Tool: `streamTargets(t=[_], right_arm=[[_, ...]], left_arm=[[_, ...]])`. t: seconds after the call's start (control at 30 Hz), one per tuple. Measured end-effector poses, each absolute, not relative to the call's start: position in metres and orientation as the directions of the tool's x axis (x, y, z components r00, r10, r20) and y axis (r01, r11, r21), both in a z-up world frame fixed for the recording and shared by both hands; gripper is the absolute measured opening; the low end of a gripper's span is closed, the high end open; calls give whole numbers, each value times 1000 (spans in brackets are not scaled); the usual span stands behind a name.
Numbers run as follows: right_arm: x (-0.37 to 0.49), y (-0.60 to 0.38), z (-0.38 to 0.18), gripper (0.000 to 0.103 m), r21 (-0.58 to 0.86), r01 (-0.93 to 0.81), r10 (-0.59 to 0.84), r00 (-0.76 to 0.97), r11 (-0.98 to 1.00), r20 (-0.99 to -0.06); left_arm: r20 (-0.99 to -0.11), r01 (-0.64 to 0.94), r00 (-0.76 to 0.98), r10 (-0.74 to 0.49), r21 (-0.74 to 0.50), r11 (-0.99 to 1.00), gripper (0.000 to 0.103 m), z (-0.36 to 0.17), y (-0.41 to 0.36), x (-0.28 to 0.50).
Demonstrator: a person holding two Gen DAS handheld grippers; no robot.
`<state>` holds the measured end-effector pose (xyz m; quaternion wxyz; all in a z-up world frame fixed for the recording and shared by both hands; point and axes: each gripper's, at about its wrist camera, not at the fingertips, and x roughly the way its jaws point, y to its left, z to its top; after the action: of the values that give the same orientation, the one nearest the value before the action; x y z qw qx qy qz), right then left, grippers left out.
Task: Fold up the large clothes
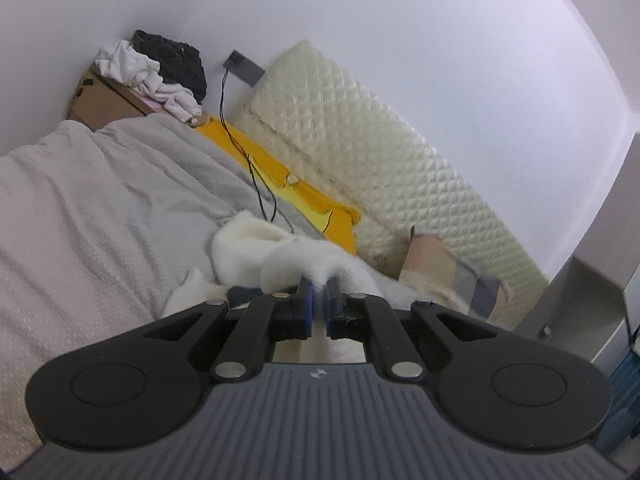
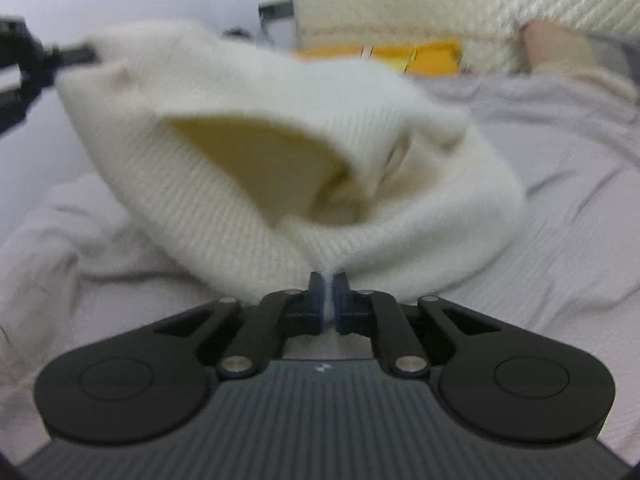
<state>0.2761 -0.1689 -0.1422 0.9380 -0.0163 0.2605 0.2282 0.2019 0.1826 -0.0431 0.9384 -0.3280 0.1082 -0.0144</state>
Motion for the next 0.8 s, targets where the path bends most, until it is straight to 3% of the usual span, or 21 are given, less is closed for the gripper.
streamTargets(t=[0.2,0.3,0.37,0.57,0.67,0.73,0.8], right_arm=[[226,-210,-82,6,130,-400,419,834,907,-358],[199,-227,-64,6,111,-405,418,850,908,-321],[182,-233,-61,5,116,-417,431,844,901,-320],[141,-225,-69,3,36,-490,466,800,871,-378],[140,-230,-71,4,91,-478,468,775,873,-425],[150,-238,-67,5,146,-461,475,769,876,-427],[165,-245,-61,7,191,-438,475,764,879,-437]], left_arm=[[-57,-5,998,-40,-623,782,0,-17,186,145],[-52,-15,998,-19,-584,812,0,-4,183,118],[-85,-27,996,-21,-536,844,0,-5,177,108],[-268,39,937,-222,-553,832,1,-31,155,116],[-339,58,908,-247,-482,874,3,-33,132,134],[-380,72,887,-261,-445,892,11,-33,116,152],[-407,87,873,-267,-408,909,30,-33,101,173]])
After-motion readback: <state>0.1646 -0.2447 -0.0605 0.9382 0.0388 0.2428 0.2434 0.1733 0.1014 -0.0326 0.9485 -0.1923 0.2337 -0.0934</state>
